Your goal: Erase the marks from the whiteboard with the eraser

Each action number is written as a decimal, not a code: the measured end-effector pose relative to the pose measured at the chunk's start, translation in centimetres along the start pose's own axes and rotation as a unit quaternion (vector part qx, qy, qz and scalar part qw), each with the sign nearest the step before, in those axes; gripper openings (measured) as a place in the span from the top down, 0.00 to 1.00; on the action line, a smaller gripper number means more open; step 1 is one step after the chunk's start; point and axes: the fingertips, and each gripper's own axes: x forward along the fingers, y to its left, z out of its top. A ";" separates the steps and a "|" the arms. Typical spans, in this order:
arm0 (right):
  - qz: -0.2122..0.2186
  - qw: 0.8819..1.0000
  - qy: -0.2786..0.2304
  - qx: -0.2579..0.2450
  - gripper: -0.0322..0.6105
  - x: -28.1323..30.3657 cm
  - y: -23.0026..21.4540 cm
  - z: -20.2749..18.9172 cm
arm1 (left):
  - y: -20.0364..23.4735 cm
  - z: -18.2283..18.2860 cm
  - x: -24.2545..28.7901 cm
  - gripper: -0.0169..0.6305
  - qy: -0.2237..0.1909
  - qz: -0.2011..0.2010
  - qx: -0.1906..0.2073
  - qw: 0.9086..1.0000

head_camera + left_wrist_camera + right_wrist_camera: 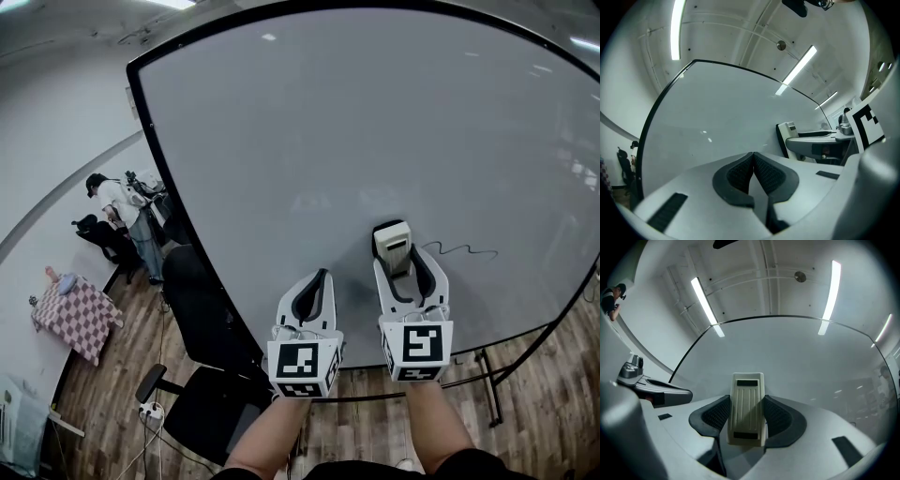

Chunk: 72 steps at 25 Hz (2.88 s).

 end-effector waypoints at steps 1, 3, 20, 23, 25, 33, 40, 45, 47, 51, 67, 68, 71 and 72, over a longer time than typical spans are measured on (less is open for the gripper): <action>-0.001 1.000 -0.001 0.003 0.56 -0.1 -0.4 -0.1 | -0.3 -0.2 0.1 0.95 0.003 -0.001 -0.001 1.000; -0.002 1.000 -0.003 0.006 0.56 -0.3 -1.0 -0.1 | -0.7 -0.5 0.3 0.95 0.007 -0.001 -0.002 1.000; -0.035 0.999 -0.012 0.000 0.56 -2.6 -8.5 -1.7 | -6.1 -1.3 3.0 0.95 0.014 -0.017 -0.013 1.000; -0.046 0.999 -0.011 0.003 0.56 -3.0 -10.2 -2.2 | -7.1 -1.5 3.4 0.95 0.017 -0.023 -0.014 1.000; -0.054 0.998 -0.005 0.014 0.56 -3.4 -11.3 -2.6 | -7.8 -1.6 3.7 0.95 0.017 -0.026 -0.017 0.999; -0.087 0.996 -0.002 0.030 0.55 -5.0 -15.5 -4.5 | -11.1 -2.3 5.0 0.95 0.022 -0.046 -0.017 0.999; -0.126 0.991 0.003 0.043 0.55 -7.2 -20.9 -6.7 | -14.9 -2.8 6.3 0.95 0.029 -0.066 -0.022 0.997; -0.153 0.987 0.008 0.054 0.55 -8.6 -24.5 -9.0 | -16.7 -2.6 7.0 0.95 0.025 -0.074 -0.024 0.997; -0.162 0.985 0.013 0.061 0.55 -9.3 -25.8 -9.8 | -17.0 -2.8 7.1 0.95 0.027 -0.073 -0.027 0.997; -0.173 0.982 0.020 0.071 0.55 -10.3 -27.1 -10.6 | -17.5 -2.9 6.4 0.95 0.029 -0.069 -0.029 0.997; -0.077 0.997 -0.018 0.013 0.56 -8.3 -16.9 -2.8 | -9.6 -1.6 3.2 0.95 0.017 0.000 -0.004 1.000; -0.062 0.998 -0.019 0.007 0.56 -7.7 -15.4 -2.3 | -9.0 -1.4 2.9 0.95 0.016 0.004 -0.003 1.000; -0.021 1.000 -0.019 -0.012 0.56 -5.8 -10.8 -1.6 | -7.2 -1.3 1.9 0.95 0.016 0.017 -0.004 1.000; -0.009 1.000 -0.021 -0.018 0.56 -5.3 -9.3 -1.3 | -6.4 -1.3 1.5 0.95 0.016 0.022 -0.003 1.000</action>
